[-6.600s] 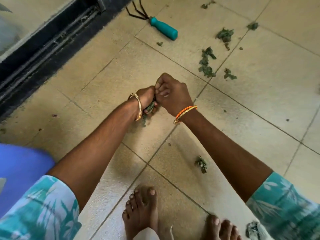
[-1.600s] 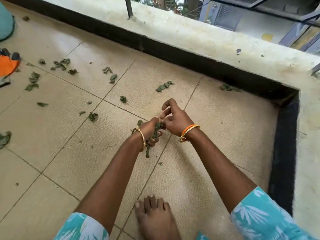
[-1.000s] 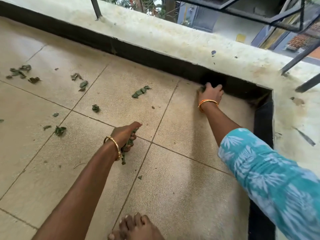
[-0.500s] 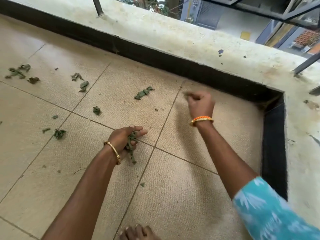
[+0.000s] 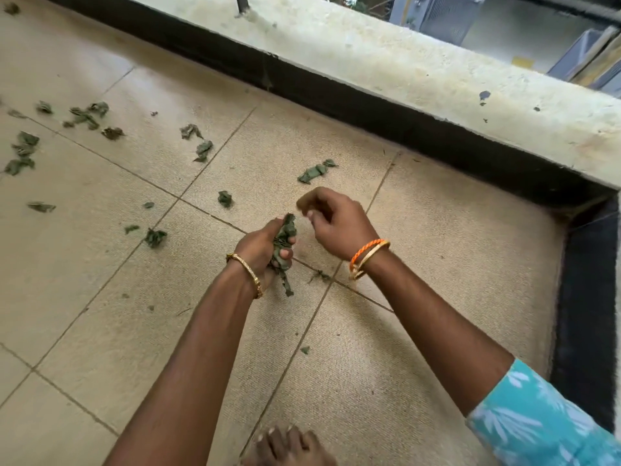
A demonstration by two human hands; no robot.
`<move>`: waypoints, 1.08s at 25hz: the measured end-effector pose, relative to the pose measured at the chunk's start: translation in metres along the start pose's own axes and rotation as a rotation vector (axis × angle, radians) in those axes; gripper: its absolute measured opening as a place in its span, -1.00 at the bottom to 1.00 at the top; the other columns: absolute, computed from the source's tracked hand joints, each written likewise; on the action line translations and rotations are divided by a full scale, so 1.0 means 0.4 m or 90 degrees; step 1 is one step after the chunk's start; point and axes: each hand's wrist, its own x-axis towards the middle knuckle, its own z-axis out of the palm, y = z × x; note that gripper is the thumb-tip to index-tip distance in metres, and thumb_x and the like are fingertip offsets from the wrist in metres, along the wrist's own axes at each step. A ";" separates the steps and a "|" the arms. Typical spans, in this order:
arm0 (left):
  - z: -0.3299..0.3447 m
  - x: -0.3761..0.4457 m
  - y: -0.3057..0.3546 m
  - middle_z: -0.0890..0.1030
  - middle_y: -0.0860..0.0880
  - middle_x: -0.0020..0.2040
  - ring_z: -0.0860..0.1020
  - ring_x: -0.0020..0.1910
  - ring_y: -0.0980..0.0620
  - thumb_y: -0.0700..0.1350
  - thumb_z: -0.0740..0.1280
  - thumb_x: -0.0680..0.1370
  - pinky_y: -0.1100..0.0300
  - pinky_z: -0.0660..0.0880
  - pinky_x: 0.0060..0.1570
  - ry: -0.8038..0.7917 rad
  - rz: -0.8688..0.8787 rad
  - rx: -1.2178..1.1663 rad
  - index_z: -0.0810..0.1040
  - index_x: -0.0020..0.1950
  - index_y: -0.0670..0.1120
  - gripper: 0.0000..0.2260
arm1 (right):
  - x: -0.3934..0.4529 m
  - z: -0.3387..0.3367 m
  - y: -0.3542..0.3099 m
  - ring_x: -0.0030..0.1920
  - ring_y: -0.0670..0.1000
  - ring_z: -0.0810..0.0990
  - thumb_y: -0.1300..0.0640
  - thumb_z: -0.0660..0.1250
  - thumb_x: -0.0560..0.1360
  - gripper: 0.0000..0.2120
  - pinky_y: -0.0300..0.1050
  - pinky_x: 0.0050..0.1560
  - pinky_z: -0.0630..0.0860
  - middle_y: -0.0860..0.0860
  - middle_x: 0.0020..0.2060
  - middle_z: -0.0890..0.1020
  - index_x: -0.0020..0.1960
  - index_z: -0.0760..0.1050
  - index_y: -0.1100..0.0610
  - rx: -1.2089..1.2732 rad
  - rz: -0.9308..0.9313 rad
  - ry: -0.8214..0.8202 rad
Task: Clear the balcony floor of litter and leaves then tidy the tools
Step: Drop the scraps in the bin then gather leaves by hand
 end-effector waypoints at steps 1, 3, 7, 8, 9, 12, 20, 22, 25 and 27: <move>-0.010 0.002 0.008 0.42 -0.04 -0.37 0.29 -0.65 0.15 -0.08 0.20 0.62 0.39 0.22 -0.64 0.009 -0.004 -0.035 0.40 -0.21 -0.13 -0.77 | 0.034 -0.004 0.009 0.13 -0.03 0.54 0.25 0.25 0.52 -0.80 -0.16 0.16 0.47 0.05 0.14 0.58 0.11 0.52 0.12 -0.005 0.026 0.020; -0.028 0.003 0.024 0.37 -0.02 -0.42 0.27 -0.65 0.14 -0.08 0.23 0.58 0.38 0.21 -0.64 0.029 -0.004 -0.079 0.33 -0.27 -0.09 -0.76 | 0.114 -0.009 0.038 0.32 0.07 0.39 0.12 0.32 0.50 -0.69 -0.05 0.29 0.37 0.09 0.32 0.42 0.24 0.45 0.08 -0.089 0.074 0.036; -0.061 -0.008 0.034 0.30 0.03 -0.51 0.24 -0.64 0.15 -0.13 0.27 0.51 0.40 0.16 -0.63 0.072 -0.002 -0.085 0.27 -0.32 -0.06 -0.75 | 0.233 0.018 0.104 0.42 0.21 0.17 -0.05 0.36 0.46 -0.49 0.08 0.38 0.22 0.17 0.42 0.23 0.37 0.34 0.00 -0.269 0.124 -0.030; -0.065 -0.013 0.034 0.30 0.03 -0.51 0.26 -0.62 0.15 -0.16 0.27 0.49 0.40 0.14 -0.64 0.072 -0.004 -0.090 0.25 -0.32 -0.06 -0.75 | 0.242 0.036 0.115 0.38 0.20 0.23 -0.02 0.34 0.48 -0.57 0.02 0.34 0.26 0.16 0.36 0.32 0.32 0.41 0.04 -0.287 0.094 -0.019; -0.068 -0.017 0.032 0.30 0.02 -0.50 0.29 -0.61 0.14 -0.19 0.26 0.48 0.40 0.13 -0.65 0.066 -0.007 -0.097 0.24 -0.33 -0.06 -0.75 | 0.242 0.051 0.119 0.31 0.18 0.33 0.05 0.32 0.50 -0.67 -0.04 0.26 0.33 0.15 0.26 0.43 0.24 0.50 0.10 -0.290 0.046 0.003; -0.070 -0.026 0.028 0.33 -0.05 -0.41 0.40 -0.61 0.13 -0.27 0.20 0.49 0.40 0.16 -0.69 0.048 -0.015 -0.121 0.24 -0.34 -0.07 -0.76 | 0.216 0.074 0.133 0.13 0.14 0.48 0.22 0.30 0.52 -0.81 -0.07 0.06 0.46 0.12 0.06 0.61 0.07 0.61 0.22 -0.314 -0.068 0.077; -0.068 -0.045 -0.003 0.58 -0.17 -0.15 0.43 -0.55 0.14 -0.25 0.09 0.57 0.40 0.35 -0.63 -0.037 -0.054 -0.167 0.47 -0.08 -0.23 -0.83 | 0.038 0.045 0.019 -0.27 -0.27 0.57 0.36 0.34 0.46 -0.82 -0.41 -0.15 0.53 -0.13 -0.24 0.63 -0.08 0.58 0.11 -0.023 0.000 0.106; -0.060 -0.047 -0.018 0.61 -0.17 -0.23 0.41 -0.57 0.13 -0.21 0.06 0.59 0.40 0.31 -0.66 -0.053 -0.068 -0.123 0.47 -0.12 -0.23 -0.77 | -0.056 0.065 -0.019 -0.27 -0.23 0.61 0.33 0.35 0.46 -0.78 -0.30 -0.19 0.58 -0.13 -0.23 0.62 -0.03 0.47 0.03 0.031 -0.009 0.059; -0.057 -0.049 -0.031 0.54 -0.13 -0.33 0.39 -0.60 0.10 -0.15 0.03 0.63 0.39 0.26 -0.69 -0.061 -0.072 -0.078 0.44 -0.09 -0.23 -0.74 | -0.110 0.100 -0.023 -0.09 -0.03 0.60 0.33 0.30 0.46 -0.70 -0.03 -0.06 0.57 0.00 -0.14 0.61 0.07 0.42 -0.01 -0.044 -0.044 0.031; -0.061 -0.051 -0.039 0.51 -0.11 -0.32 0.36 -0.62 0.12 -0.15 0.05 0.62 0.39 0.25 -0.68 -0.031 -0.069 -0.059 0.43 -0.05 -0.22 -0.78 | -0.115 0.108 -0.018 -0.02 0.01 0.56 0.33 0.25 0.47 -0.68 -0.01 0.01 0.54 0.04 -0.09 0.58 0.12 0.45 -0.01 -0.048 -0.029 -0.004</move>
